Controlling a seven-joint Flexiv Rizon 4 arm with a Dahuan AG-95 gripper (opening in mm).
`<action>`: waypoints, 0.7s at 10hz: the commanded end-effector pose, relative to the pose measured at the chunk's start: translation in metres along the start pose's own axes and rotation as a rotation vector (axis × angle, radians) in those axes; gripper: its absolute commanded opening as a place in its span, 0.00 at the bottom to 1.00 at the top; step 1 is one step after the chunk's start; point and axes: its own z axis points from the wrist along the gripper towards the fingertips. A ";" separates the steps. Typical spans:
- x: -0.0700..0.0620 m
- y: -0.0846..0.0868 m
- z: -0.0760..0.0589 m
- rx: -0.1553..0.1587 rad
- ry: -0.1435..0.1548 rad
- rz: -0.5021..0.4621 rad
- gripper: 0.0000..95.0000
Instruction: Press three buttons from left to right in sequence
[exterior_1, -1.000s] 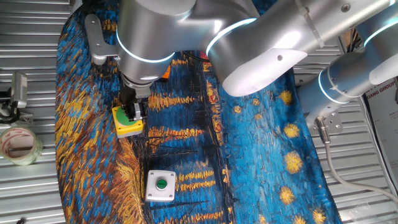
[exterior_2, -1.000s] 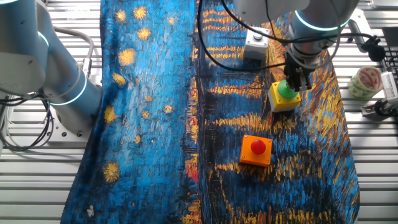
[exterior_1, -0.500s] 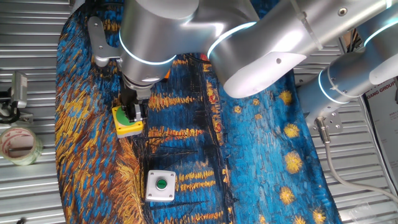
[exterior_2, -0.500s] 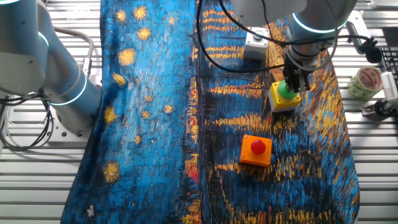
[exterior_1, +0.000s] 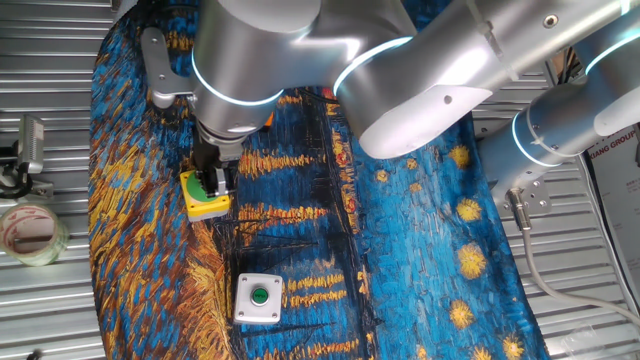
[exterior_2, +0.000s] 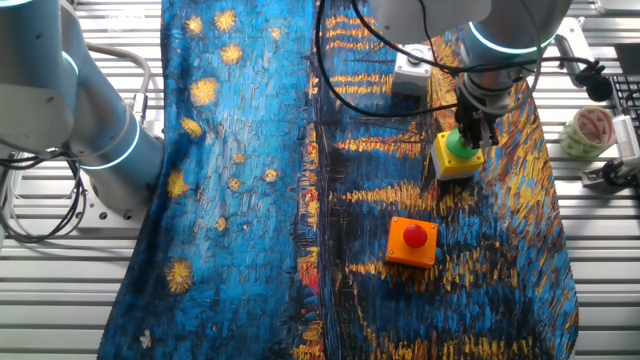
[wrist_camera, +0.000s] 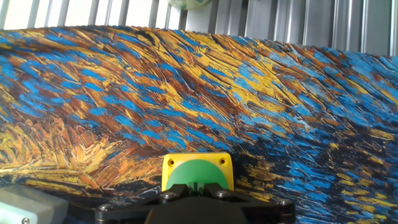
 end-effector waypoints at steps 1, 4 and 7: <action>0.002 0.000 0.004 0.003 -0.009 0.001 0.00; 0.002 0.000 0.005 0.001 -0.014 -0.001 0.00; -0.001 0.000 -0.005 0.019 0.012 -0.005 0.00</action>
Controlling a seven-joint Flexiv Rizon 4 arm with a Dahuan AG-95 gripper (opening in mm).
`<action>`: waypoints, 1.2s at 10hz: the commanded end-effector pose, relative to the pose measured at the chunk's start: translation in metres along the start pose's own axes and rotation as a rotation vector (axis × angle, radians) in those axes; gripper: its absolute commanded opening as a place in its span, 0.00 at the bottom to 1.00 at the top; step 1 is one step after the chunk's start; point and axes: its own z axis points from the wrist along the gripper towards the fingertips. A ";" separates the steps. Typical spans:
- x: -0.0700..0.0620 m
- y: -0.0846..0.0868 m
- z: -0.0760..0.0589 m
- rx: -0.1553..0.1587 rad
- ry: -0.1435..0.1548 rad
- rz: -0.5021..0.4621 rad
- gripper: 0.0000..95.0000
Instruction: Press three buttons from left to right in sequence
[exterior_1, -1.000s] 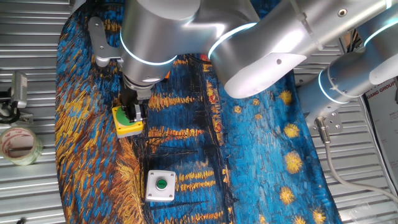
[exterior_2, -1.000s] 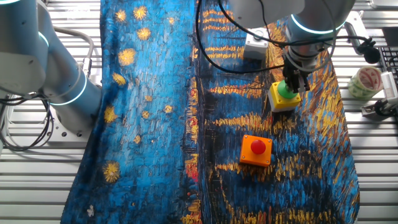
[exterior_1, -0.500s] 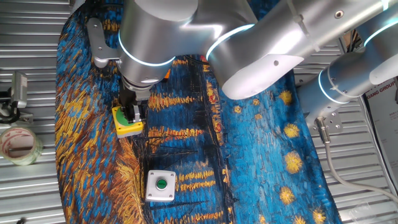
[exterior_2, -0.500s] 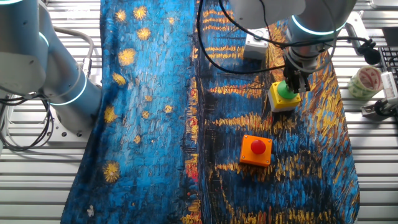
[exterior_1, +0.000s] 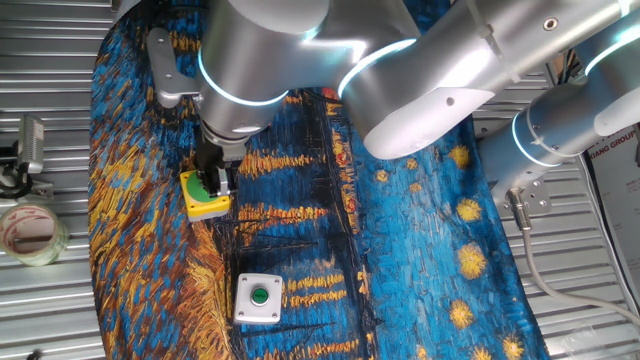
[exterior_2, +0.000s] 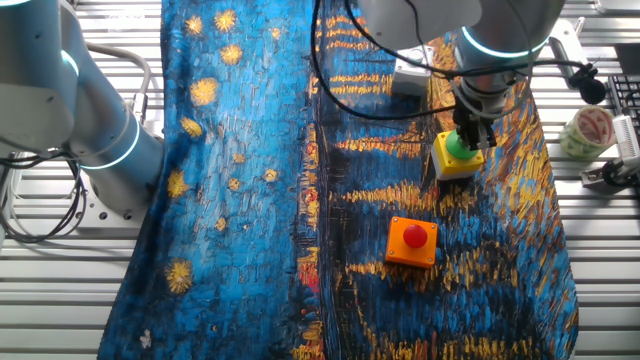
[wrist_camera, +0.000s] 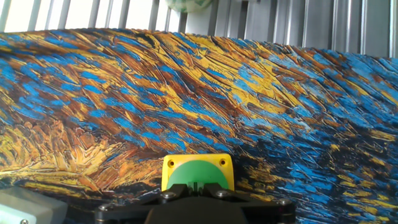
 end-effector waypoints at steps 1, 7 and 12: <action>0.000 -0.001 -0.008 0.004 0.022 0.004 0.00; 0.001 0.000 -0.024 0.000 0.036 0.003 0.00; 0.001 0.004 -0.035 -0.003 0.052 0.025 0.00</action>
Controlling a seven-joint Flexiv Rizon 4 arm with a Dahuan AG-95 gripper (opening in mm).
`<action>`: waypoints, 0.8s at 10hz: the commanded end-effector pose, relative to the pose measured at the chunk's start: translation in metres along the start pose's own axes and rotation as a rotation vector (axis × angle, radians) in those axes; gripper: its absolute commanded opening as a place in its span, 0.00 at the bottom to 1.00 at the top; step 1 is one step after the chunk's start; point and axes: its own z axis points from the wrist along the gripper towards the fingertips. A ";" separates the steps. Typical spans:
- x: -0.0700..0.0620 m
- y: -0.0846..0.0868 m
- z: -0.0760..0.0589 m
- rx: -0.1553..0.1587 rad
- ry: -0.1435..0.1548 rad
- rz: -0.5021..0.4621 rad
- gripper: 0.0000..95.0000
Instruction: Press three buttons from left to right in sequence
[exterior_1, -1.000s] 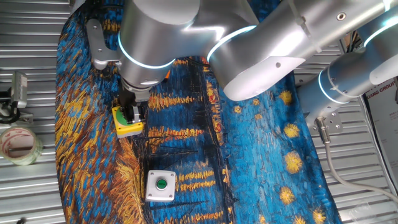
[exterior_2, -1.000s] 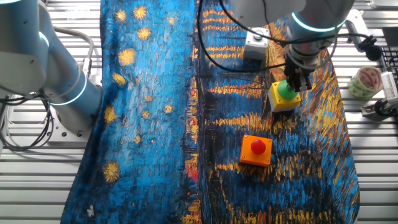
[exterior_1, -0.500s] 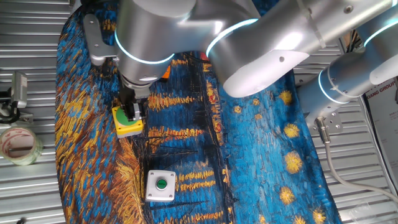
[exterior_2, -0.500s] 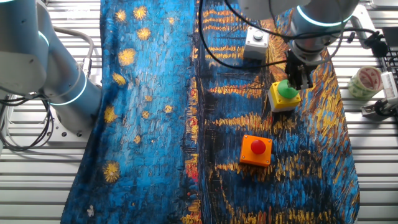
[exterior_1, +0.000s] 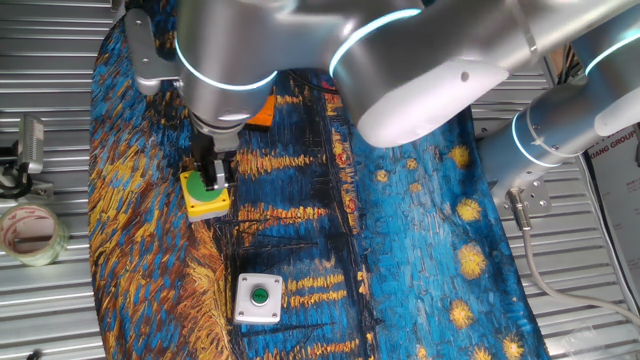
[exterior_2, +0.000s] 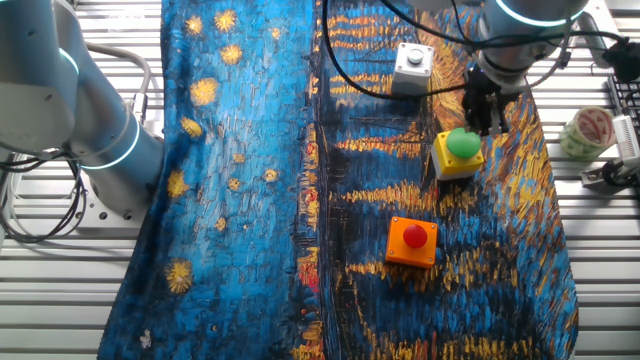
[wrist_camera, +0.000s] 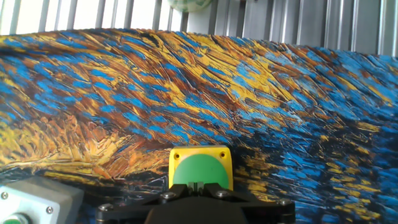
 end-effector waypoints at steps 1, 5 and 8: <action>0.001 0.003 -0.001 0.003 -0.001 0.008 0.00; 0.004 0.018 0.000 0.015 0.000 0.040 0.00; 0.015 0.038 -0.002 0.015 -0.002 0.084 0.00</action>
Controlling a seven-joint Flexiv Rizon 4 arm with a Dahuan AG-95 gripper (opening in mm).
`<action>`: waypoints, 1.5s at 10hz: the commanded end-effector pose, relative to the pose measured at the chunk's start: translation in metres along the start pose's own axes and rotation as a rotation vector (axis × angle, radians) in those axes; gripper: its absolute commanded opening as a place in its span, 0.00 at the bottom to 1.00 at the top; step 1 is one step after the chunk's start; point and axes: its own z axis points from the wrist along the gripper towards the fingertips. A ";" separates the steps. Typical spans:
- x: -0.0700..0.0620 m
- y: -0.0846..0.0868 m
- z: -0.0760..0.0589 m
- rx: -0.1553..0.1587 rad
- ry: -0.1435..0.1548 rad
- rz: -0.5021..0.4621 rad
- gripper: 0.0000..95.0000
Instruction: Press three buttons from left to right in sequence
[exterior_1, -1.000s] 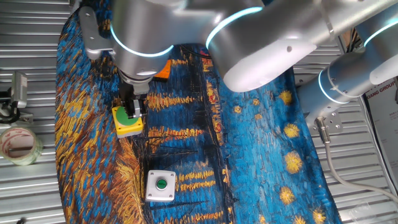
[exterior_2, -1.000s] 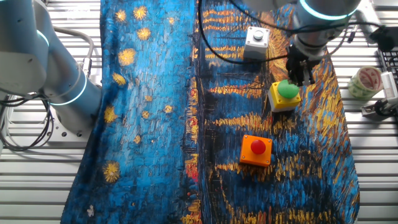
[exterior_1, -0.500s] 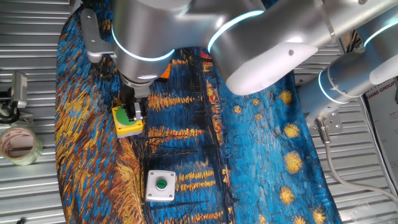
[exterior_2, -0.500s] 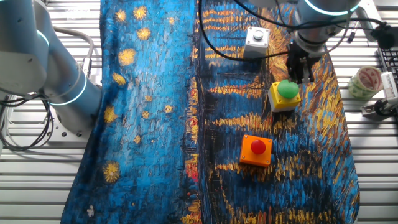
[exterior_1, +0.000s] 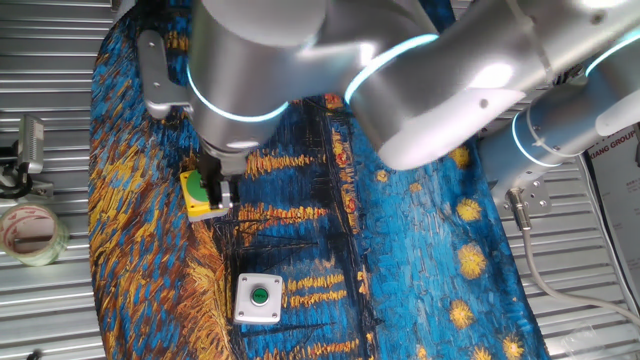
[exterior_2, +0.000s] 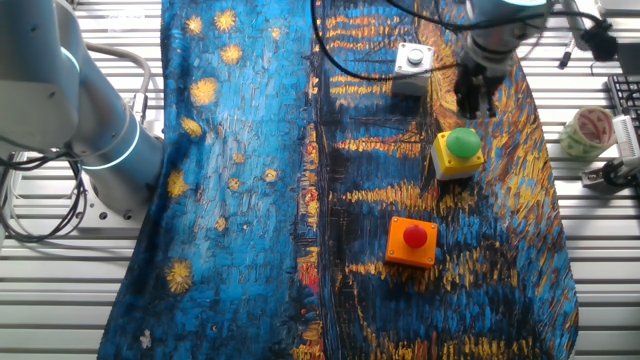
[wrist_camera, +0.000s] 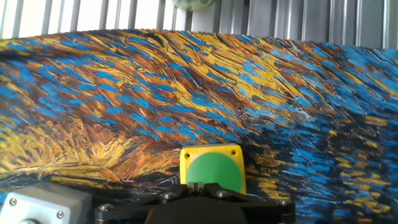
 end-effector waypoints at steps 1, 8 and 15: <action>0.010 0.006 -0.001 0.001 -0.011 0.017 0.00; 0.031 0.025 -0.006 0.003 -0.007 0.050 0.00; 0.029 0.027 -0.005 -0.002 -0.015 0.058 0.00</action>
